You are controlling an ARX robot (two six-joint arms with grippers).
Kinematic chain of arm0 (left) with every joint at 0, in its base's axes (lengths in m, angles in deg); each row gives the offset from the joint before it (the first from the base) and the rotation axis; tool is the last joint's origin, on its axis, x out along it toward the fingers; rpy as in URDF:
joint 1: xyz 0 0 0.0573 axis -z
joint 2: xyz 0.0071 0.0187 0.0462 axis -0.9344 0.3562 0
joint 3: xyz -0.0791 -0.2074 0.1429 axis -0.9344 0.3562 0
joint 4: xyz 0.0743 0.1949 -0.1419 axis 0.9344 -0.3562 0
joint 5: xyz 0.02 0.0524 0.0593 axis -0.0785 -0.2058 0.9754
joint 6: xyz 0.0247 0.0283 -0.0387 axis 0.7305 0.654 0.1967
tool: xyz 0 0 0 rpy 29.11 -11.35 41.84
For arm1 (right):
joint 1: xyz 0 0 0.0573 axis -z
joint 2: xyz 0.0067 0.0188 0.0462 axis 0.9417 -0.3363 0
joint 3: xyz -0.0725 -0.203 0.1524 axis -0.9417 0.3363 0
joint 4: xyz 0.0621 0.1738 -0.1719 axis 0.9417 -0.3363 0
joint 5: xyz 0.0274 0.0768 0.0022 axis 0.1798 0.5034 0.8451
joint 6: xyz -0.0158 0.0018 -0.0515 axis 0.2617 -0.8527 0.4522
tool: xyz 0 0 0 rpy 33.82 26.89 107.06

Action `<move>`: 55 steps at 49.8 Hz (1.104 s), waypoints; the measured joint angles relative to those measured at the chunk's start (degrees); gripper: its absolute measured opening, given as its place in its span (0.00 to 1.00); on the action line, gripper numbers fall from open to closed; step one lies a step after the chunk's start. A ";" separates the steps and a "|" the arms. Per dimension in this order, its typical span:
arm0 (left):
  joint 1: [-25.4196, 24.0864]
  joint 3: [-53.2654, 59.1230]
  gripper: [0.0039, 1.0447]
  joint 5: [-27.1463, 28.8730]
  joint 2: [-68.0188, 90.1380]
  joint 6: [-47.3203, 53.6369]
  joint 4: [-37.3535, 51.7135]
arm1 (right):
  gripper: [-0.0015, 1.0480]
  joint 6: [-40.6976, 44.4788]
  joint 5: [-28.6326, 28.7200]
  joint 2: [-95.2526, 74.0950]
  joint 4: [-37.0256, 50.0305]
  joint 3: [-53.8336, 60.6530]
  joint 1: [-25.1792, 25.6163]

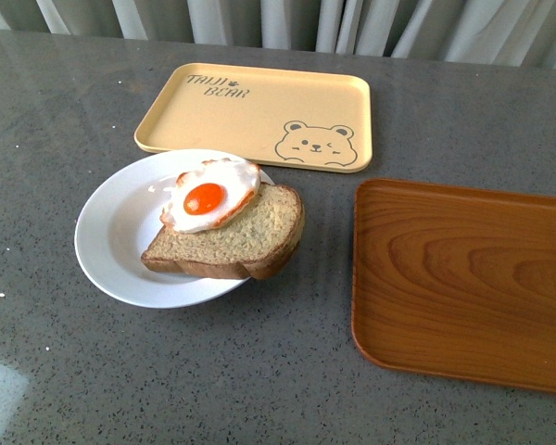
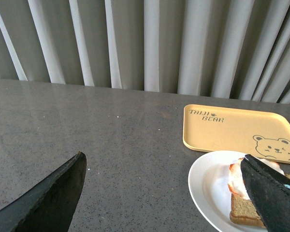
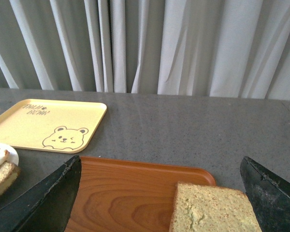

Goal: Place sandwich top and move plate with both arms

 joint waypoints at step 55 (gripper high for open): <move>0.00 0.00 0.92 0.00 0.00 0.00 0.00 | 0.91 -5.77 12.55 -21.99 -20.98 -9.64 12.39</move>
